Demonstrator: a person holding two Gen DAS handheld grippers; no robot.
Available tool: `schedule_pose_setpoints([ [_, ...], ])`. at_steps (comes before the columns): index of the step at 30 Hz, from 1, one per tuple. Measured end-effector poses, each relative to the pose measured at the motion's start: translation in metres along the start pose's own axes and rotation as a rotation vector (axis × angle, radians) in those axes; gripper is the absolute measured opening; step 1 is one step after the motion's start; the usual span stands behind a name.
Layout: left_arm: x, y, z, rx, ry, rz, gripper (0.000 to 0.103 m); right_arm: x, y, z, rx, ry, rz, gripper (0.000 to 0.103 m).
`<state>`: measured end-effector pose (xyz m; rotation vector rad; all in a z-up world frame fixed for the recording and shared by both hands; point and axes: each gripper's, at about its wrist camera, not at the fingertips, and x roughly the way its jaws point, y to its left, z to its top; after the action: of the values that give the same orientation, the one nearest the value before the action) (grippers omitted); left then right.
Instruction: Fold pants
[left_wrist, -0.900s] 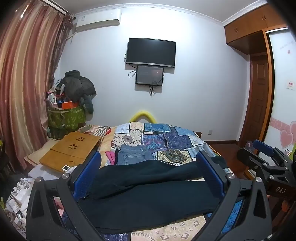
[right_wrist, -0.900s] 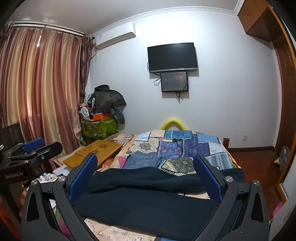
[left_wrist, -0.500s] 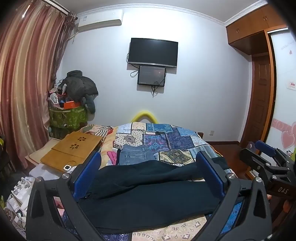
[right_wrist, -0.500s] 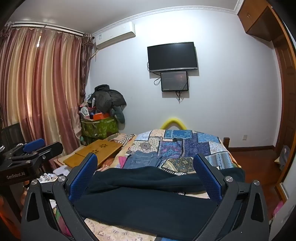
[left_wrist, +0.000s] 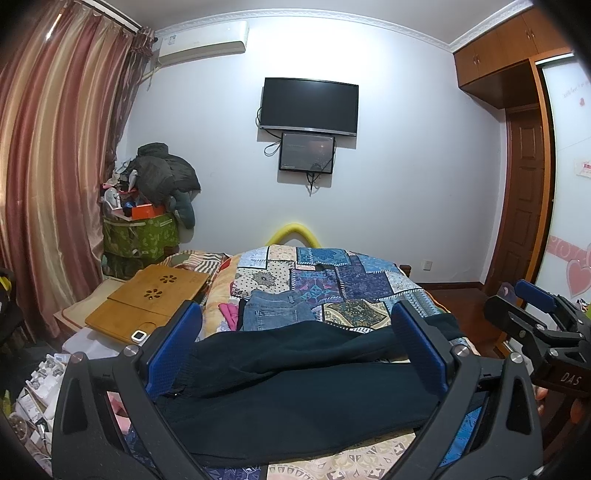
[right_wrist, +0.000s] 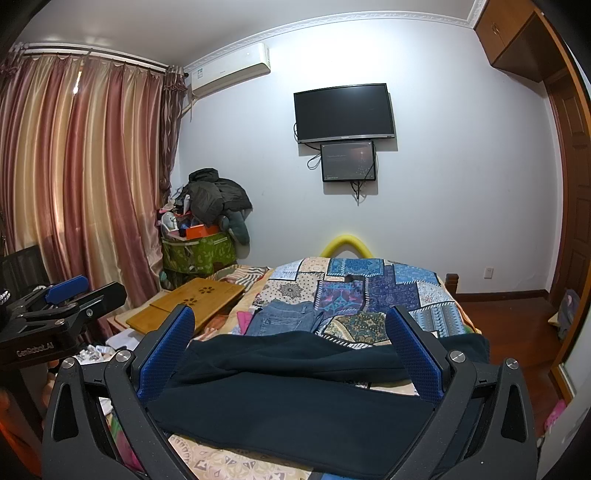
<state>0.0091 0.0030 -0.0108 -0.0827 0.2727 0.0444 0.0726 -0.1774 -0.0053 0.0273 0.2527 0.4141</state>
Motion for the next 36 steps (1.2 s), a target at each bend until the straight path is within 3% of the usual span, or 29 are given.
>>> schedule_pose_setpoints([
  [36,-0.0002,0.001,0.0,0.0,-0.004,0.002,0.103,0.0025,-0.0055,-0.0013,0.001,-0.001,-0.009,0.103],
])
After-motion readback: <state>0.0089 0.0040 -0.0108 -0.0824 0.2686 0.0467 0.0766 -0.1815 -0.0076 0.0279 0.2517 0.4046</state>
